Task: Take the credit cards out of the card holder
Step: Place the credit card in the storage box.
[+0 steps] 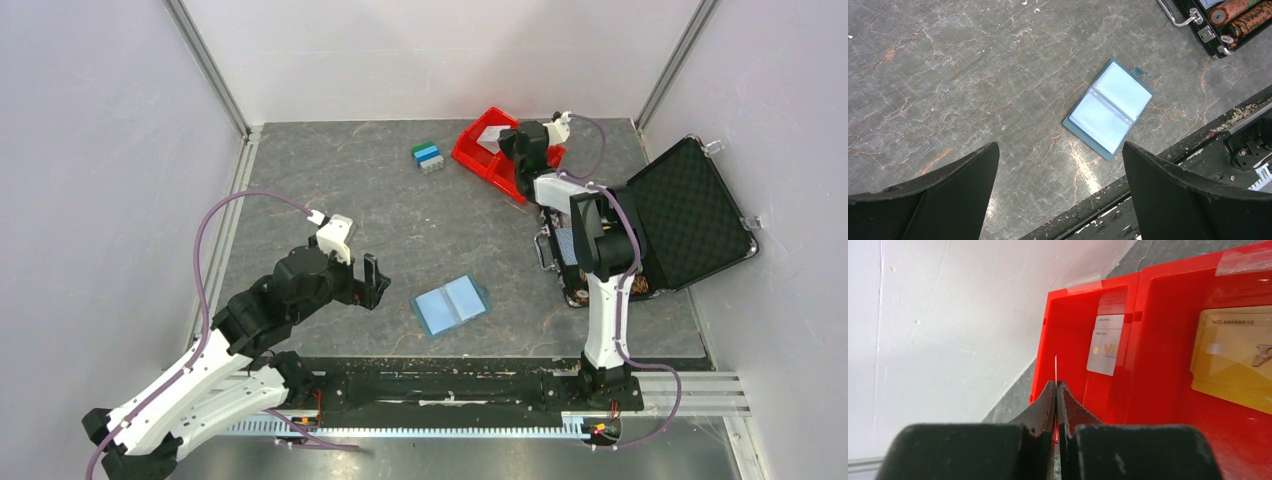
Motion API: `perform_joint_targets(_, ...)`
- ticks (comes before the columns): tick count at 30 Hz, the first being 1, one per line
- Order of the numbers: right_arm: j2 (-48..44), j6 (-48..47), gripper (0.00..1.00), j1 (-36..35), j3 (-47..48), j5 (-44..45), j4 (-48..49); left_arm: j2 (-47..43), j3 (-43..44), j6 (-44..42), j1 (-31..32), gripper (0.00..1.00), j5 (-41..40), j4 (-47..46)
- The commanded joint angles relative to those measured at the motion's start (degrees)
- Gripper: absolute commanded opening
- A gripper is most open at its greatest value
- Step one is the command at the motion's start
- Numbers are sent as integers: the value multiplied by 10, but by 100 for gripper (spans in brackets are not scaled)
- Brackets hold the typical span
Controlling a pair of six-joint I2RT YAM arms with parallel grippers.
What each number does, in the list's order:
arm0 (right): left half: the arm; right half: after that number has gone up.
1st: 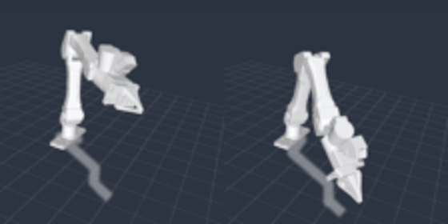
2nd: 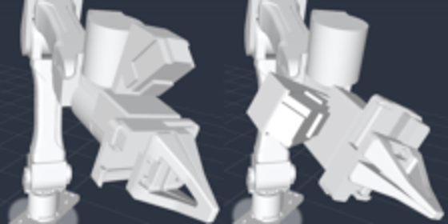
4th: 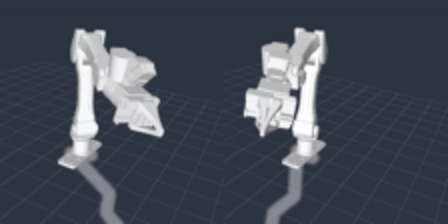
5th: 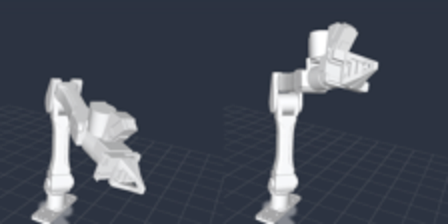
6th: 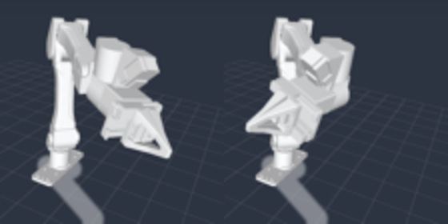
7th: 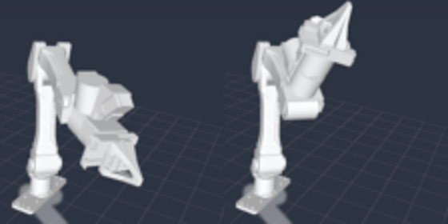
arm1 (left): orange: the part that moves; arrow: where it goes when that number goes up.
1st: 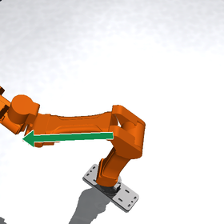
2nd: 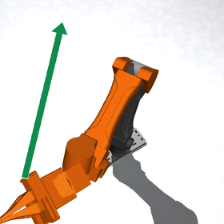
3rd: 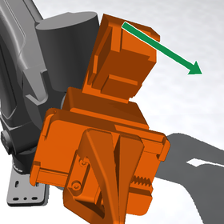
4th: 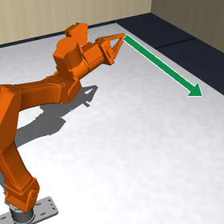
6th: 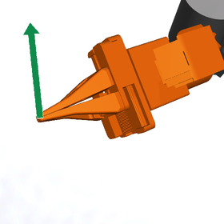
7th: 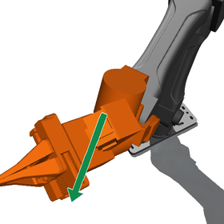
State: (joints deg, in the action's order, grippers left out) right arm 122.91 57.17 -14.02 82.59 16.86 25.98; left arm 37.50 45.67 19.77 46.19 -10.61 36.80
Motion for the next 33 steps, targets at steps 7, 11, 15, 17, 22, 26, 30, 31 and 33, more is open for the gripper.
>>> perform_joint_targets(7, 51, 72, 0, 0, 85, 74, 0, 1, 1, -30, -1, 100, -11, -9)
perform_joint_targets(11, 74, 80, 0, -1, 114, 87, 1, -4, -1, -29, -1, 100, -13, -9)
perform_joint_targets(15, 99, 87, 0, -2, 151, 93, -22, -4, 0, -29, -1, 100, -14, -9)
perform_joint_targets(17, 103, 88, 0, -3, 156, 101, -23, -4, -1, -30, -1, 100, -15, -9)
perform_joint_targets(22, 101, 81, 0, -9, 156, 132, -38, -3, 0, -30, -1, 100, -12, -9)
perform_joint_targets(26, 107, 78, 0, -12, 162, 148, -39, -7, 1, -31, -2, 100, -5, -8)
perform_joint_targets(30, 123, 79, 2, -18, 180, 166, -45, -11, 1, -31, -1, 100, -3, -9)
perform_joint_targets(31, 127, 80, 2, -21, 187, 169, -48, -12, 0, -31, -1, 100, -1, -9)
perform_joint_targets(33, 138, 79, 2, -24, 205, 173, -67, -9, 0, -31, -1, 100, 1, -9)
